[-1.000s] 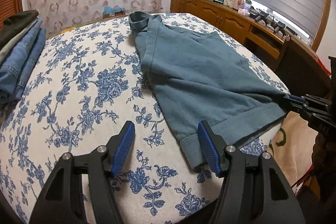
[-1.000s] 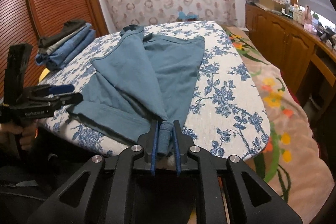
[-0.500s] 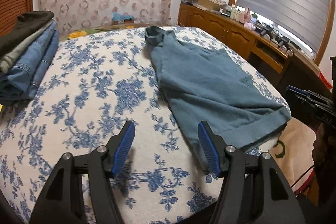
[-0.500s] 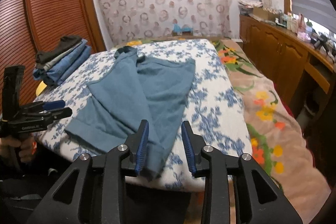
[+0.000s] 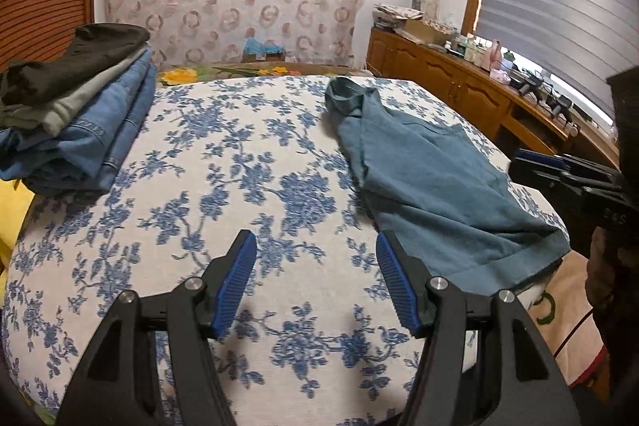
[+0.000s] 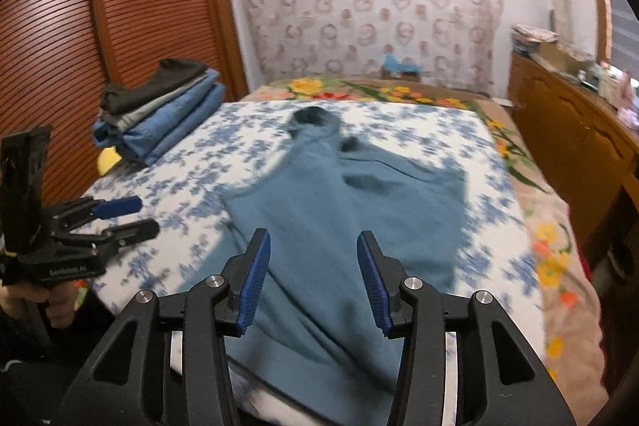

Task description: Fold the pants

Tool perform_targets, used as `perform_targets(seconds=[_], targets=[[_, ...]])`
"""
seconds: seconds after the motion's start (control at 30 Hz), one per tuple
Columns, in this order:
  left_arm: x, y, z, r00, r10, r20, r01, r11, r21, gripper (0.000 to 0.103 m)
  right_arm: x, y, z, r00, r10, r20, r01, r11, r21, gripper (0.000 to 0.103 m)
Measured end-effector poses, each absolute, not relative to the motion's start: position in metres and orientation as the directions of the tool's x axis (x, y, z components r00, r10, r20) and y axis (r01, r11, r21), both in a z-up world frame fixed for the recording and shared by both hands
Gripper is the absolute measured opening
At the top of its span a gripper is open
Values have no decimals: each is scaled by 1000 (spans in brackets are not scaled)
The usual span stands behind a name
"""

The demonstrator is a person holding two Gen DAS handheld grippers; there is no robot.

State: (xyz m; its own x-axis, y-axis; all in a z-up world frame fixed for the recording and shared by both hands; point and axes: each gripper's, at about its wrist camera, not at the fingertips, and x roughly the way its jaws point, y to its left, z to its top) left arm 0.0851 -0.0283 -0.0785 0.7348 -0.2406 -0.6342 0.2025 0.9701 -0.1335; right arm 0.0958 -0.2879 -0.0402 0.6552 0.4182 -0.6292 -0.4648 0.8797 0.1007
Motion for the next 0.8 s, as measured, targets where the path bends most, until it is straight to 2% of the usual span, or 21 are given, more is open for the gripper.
perform_targets(seconds=[0.17, 0.4, 0.8], targets=[[85, -18, -78, 745, -226, -628, 178, 974, -140, 62, 114, -258, -43, 614, 444, -653, -517, 851, 92, 46], [83, -6, -76, 757, -208, -619, 156, 978, -139, 62, 137, -225, -55, 529, 506, -682, -572, 806, 154, 46], [82, -2, -83, 746, -210, -632, 152, 978, -145, 62, 155, -190, -86, 462, 465, -755, -604, 789, 117, 44]])
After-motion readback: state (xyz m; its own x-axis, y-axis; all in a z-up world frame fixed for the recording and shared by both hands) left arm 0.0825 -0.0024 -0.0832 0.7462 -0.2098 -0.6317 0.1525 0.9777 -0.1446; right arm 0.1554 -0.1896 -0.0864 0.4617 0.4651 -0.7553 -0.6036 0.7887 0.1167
